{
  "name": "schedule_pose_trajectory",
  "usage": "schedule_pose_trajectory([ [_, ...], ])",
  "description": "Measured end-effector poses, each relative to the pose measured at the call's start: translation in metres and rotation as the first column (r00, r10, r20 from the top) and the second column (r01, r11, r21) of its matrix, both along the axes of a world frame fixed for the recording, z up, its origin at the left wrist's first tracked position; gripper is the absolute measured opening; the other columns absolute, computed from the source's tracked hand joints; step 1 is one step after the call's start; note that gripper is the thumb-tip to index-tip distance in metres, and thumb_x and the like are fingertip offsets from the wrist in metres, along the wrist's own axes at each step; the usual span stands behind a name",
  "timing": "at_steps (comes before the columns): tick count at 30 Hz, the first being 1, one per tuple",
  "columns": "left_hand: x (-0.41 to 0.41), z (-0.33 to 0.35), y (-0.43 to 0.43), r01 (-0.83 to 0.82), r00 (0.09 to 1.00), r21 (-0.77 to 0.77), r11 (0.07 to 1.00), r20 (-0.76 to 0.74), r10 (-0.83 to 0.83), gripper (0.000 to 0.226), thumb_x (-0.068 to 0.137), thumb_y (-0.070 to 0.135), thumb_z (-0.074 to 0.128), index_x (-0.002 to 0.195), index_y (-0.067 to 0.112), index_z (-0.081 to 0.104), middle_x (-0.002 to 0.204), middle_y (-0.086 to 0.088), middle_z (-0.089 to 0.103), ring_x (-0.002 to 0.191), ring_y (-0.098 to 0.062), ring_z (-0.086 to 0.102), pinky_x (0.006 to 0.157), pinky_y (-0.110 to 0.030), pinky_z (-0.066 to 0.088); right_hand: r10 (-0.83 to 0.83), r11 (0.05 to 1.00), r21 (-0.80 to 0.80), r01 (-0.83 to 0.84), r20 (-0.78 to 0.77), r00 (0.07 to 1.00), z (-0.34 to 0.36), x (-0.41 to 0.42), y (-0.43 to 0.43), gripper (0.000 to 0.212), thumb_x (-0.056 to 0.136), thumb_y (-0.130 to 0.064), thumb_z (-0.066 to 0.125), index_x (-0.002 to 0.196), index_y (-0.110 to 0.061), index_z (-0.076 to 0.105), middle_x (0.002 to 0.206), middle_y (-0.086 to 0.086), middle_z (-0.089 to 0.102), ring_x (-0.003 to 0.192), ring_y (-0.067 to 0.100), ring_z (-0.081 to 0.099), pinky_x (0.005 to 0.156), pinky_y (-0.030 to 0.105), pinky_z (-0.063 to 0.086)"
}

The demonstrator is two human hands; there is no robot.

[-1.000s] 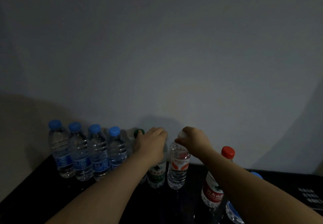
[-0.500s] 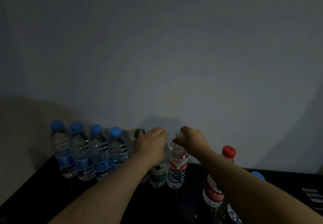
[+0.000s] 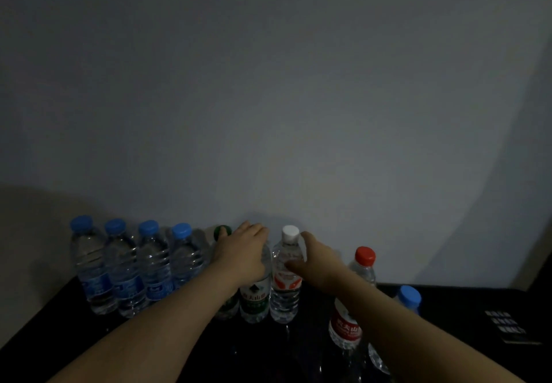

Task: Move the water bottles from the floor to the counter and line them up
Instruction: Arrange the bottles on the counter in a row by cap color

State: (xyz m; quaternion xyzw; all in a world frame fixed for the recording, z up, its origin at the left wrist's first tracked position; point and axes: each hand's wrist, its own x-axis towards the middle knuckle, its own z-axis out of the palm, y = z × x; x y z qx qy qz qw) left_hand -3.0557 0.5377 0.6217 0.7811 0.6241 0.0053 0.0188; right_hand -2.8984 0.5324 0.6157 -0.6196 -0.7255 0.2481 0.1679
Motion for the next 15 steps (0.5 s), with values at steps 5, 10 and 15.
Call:
schedule_pose_trajectory([
  [5, 0.013, -0.002, -0.006, -0.04, 0.999, 0.03, 0.999, -0.024, 0.041, 0.065, 0.094, 0.027, 0.043, 0.151, 0.017, 0.013, 0.159, 0.002, 0.009, 0.149, -0.02, -0.008, 0.117, -0.058, 0.005, -0.022, 0.994, 0.109, 0.019, 0.025, 0.999, 0.004, 0.02, -0.007, 0.052, 0.094, -0.03, 0.053, 0.142, -0.015, 0.038, 0.146, 0.006, 0.044, 0.13, 0.021, 0.045, 0.106, 0.032, 0.038],
  [10, 0.032, -0.01, -0.009, -0.031, 0.998, 0.176, 0.984, 0.056, 0.021, 0.065, 0.096, 0.022, 0.039, 0.152, 0.017, 0.005, 0.161, 0.001, -0.004, 0.148, -0.019, -0.015, 0.119, -0.046, -0.005, -0.054, 0.938, 0.345, 0.015, 0.105, 0.993, 0.008, 0.042, -0.012, 0.03, 0.096, -0.028, 0.048, 0.123, -0.018, 0.058, 0.131, 0.001, 0.058, 0.12, 0.017, 0.05, 0.094, 0.023, 0.04],
  [15, 0.047, -0.011, -0.007, 0.135, 0.99, 0.119, 0.984, -0.064, -0.128, 0.068, 0.098, 0.023, 0.035, 0.151, 0.014, -0.008, 0.16, -0.002, -0.014, 0.147, -0.016, -0.016, 0.117, -0.039, -0.012, -0.159, 0.896, 0.444, 0.037, 0.242, 0.957, 0.005, 0.057, -0.007, 0.041, 0.096, -0.031, 0.046, 0.136, -0.023, 0.046, 0.151, 0.001, 0.036, 0.14, 0.022, 0.026, 0.11, 0.032, 0.028],
])
